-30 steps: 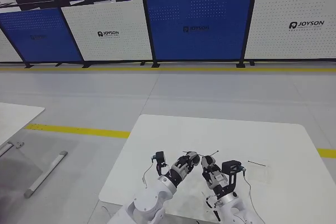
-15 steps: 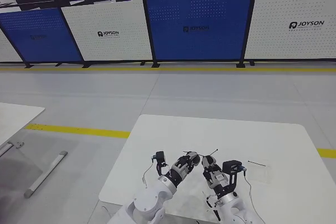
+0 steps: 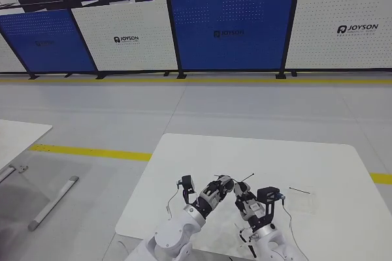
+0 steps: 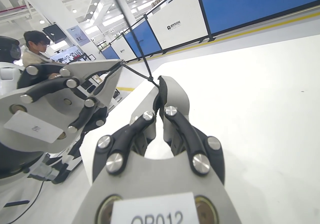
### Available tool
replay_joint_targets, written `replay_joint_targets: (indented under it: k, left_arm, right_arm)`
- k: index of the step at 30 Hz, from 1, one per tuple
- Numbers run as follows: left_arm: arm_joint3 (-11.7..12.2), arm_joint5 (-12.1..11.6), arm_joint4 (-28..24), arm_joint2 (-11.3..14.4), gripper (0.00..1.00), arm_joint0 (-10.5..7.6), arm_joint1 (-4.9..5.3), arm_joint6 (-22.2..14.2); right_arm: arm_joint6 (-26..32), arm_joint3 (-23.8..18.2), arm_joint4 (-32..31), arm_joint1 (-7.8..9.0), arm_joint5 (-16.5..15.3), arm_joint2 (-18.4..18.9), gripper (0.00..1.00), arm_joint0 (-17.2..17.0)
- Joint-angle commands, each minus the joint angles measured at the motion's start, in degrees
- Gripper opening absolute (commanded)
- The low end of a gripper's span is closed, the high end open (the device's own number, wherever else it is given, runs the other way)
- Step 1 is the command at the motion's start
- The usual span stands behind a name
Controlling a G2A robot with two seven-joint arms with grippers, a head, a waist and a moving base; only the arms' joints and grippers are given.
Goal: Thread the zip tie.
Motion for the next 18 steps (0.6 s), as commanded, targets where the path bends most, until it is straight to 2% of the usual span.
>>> replay_joint_targets:
  k: [1, 18]
  left_arm:
    - [-0.1, -0.4, -0.3, -0.1, 0.0, 0.09, 0.0, -0.2]
    - [-2.4, -4.4, -2.9, -1.7, 0.0, 1.81, 0.09, -0.8]
  right_arm:
    - [0.0, 0.1, 0.0, 0.03, -0.1, 0.0, 0.0, 0.0]
    - [-0.2, 1.2, 0.1, 0.12, -0.4, -0.1, 0.0, 0.1]
